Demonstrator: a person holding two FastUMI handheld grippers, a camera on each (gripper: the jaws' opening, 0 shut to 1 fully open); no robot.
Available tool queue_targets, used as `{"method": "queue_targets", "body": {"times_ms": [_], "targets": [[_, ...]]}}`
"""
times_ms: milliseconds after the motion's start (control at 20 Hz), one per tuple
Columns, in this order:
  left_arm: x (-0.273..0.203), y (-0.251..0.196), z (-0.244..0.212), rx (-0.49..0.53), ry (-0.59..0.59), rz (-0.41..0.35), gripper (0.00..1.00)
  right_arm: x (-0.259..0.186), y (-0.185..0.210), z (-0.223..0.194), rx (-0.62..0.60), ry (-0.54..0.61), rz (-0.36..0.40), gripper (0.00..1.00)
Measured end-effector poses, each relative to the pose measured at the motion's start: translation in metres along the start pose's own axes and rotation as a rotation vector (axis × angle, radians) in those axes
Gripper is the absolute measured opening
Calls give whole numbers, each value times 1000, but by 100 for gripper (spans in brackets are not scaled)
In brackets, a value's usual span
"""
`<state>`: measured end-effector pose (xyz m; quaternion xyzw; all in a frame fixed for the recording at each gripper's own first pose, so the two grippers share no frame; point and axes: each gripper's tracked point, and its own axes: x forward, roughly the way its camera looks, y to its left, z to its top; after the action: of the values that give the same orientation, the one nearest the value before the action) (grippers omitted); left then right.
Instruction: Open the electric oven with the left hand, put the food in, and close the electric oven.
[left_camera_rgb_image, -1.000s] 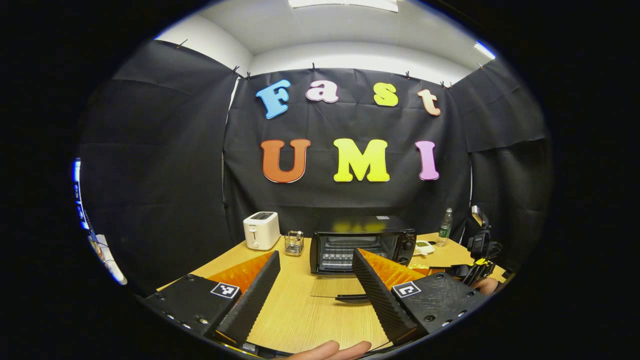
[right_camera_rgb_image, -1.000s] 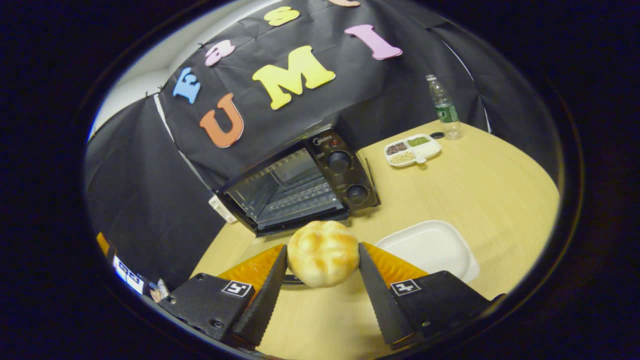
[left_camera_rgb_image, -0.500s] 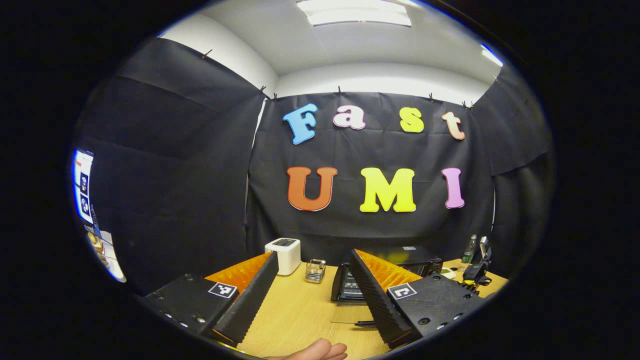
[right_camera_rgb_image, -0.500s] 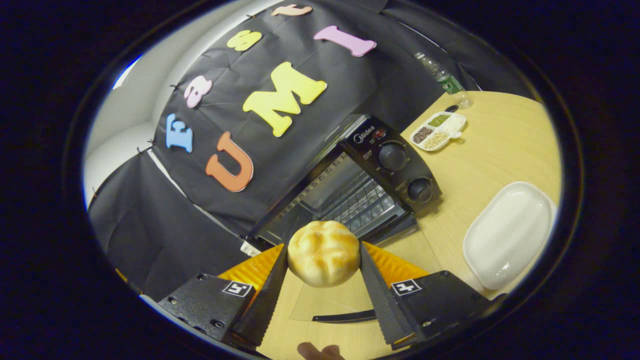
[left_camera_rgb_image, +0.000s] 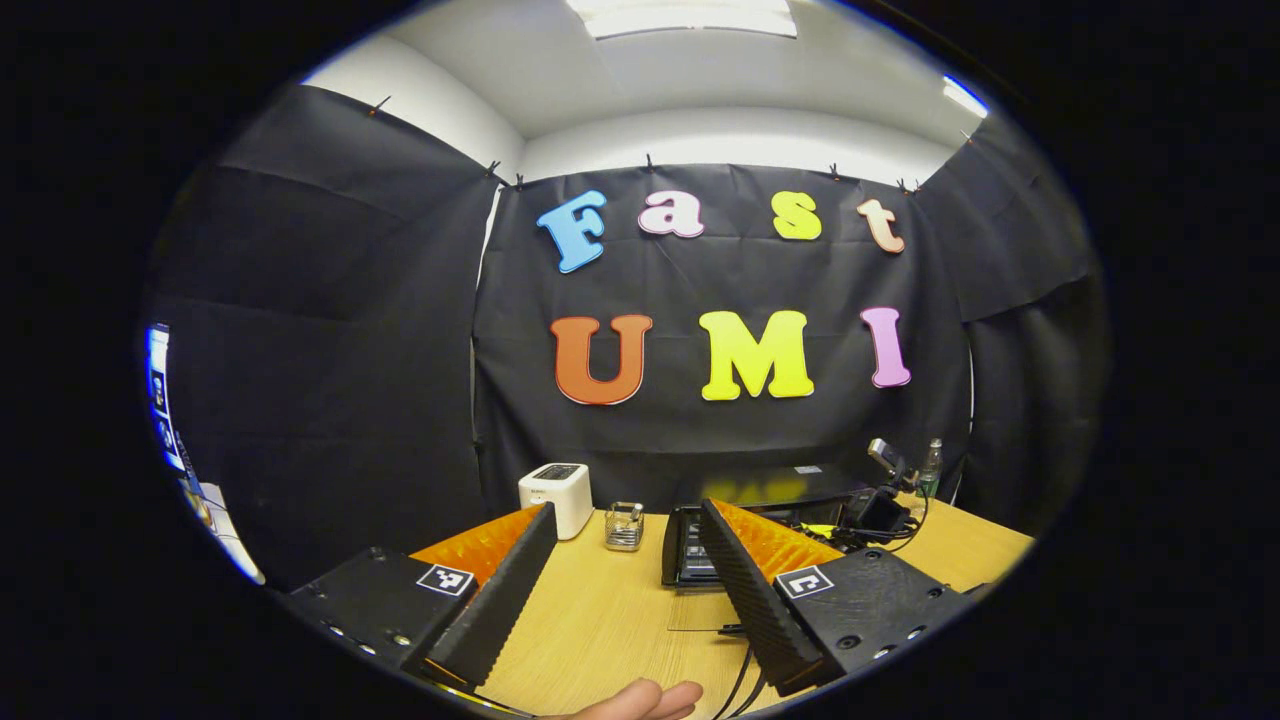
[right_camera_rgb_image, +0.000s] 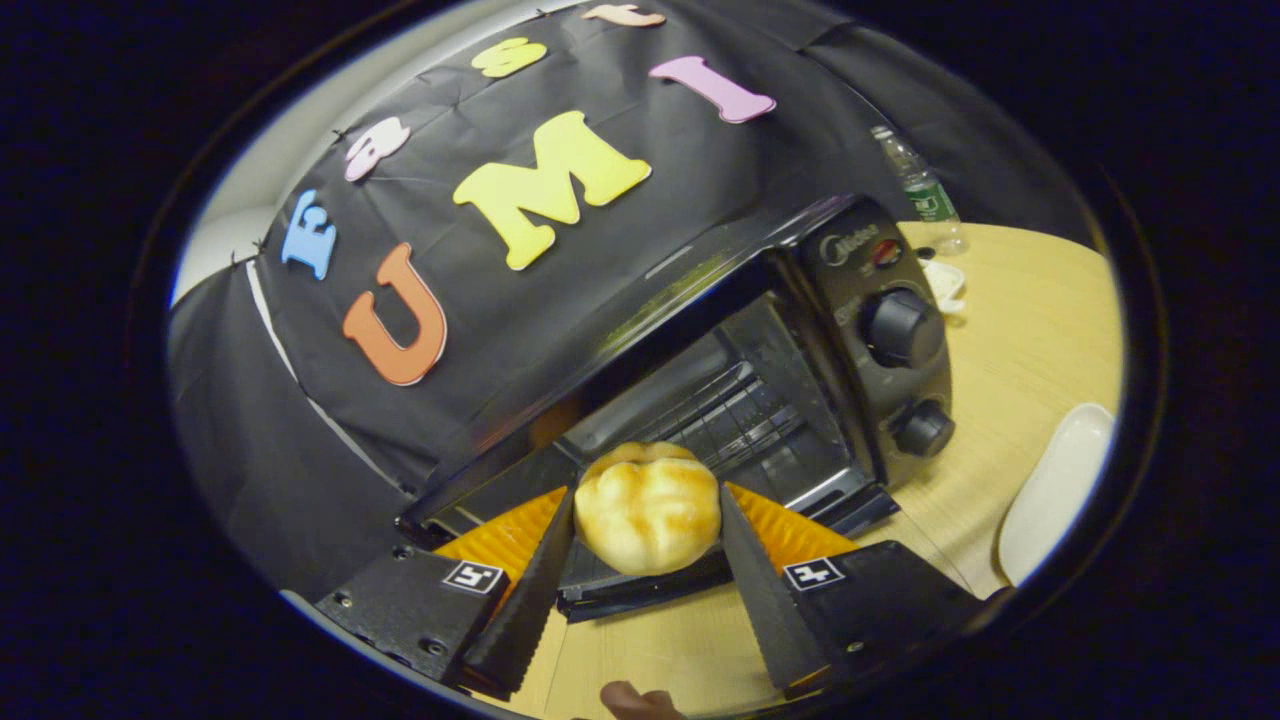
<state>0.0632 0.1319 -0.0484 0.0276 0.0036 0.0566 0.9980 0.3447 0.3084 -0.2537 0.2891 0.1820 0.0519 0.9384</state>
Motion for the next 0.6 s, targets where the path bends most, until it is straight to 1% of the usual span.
{"method": "queue_targets", "body": {"times_ms": [100,350,450,500,600], "targets": [[1,0,-3,11,6,-8,94,14,6,2,-36,-10,-2,86],[-1,2,-9,45,20,-14,94,43,3,18,-192,-83,-47,85],[-1,3,-12,51,22,-17,95,51,7,21,-247,-102,-44,86],[1,2,-14,51,28,-18,94,56,6,20,-276,-99,-52,85],[-2,-3,-18,43,37,-27,94,61,12,17,-324,-87,-39,87]]}}
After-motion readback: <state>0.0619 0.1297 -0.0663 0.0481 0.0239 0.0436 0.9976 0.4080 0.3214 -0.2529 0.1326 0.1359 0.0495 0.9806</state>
